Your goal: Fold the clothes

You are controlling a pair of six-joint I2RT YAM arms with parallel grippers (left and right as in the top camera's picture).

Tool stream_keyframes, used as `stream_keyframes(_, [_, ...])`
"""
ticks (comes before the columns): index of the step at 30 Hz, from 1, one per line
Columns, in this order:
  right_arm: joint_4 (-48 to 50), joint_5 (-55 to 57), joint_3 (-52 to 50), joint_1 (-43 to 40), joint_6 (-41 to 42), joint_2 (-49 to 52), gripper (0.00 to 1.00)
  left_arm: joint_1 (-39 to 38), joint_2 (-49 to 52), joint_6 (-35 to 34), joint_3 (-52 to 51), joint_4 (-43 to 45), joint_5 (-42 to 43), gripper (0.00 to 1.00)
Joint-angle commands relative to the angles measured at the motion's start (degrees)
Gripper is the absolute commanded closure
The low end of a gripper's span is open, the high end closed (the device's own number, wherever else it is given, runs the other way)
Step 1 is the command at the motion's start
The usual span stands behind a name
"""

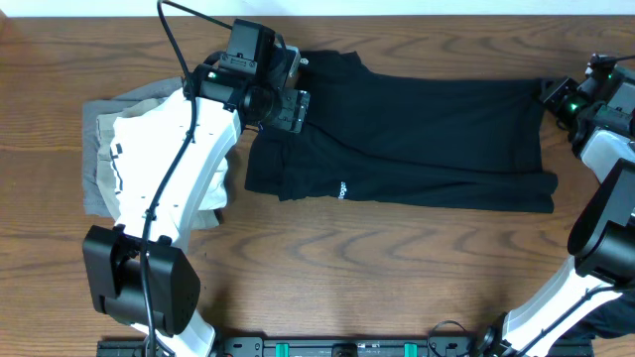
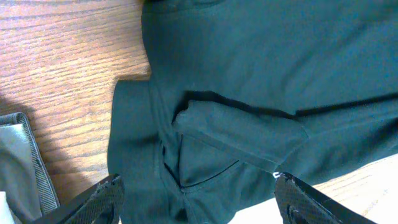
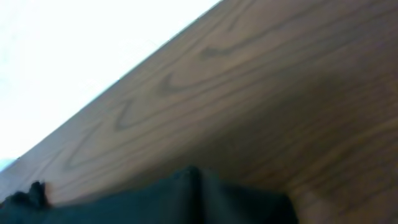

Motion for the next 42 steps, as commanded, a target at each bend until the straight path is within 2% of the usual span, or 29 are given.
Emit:
stream_keyframes(1, [-1.5,-0.9,0.3,-0.3,-1.4,0.1,0.75,0.5,0.5,0.2,0.9,-0.2,0.5,0.21])
stream_keyframes(3, [-3.0,-0.9,0.3,-0.9,-1.6,0.1,0.64,1.0,0.5,-0.2,0.9,-0.5,0.5,0.21])
stream_keyframes(5, [-4.9,-0.9,0.3,-1.5,-1.8,0.1,0.6,2.1,0.4,-1.2,1.1,-1.4,0.6,0.21])
stream_keyframes(11, [-12.8,-3.0,1.9,-2.9,-2.5,-2.2,0.57,5.7,0.5,1.0,6.1,-3.1,3.4,0.16])
stream_keyframes(16, [-30.6,-2.4,13.9,-1.2,-8.2,-4.0,0.55,6.8,2.1,2.6,15.7,-2.6,3.4,0.11])
stream_keyframes(21, [-45.6,4.4,27.1,0.9,-11.8,-3.9,0.49,7.0,10.7,1.8,27.1,-2.6,4.5,0.09])
stream_keyframes(26, [-53.5,4.6,32.6,1.1,-11.9,-3.9,0.43,6.9,23.9,0.8,36.0,-2.0,8.3,0.09])
stream_keyframes(34, [-59.1,2.2,32.8,2.3,-13.5,-3.9,0.44,6.8,37.6,0.7,37.2,11.2,8.3,0.13])
stream_keyframes(37, [-60.7,2.3,32.8,3.4,-14.3,-3.9,0.44,6.8,40.6,-1.3,37.2,15.7,8.3,0.14])
stream_keyframes(42, [-61.9,4.8,32.7,5.5,-14.5,-3.9,0.44,6.6,44.7,-4.9,37.2,22.6,9.2,0.23])
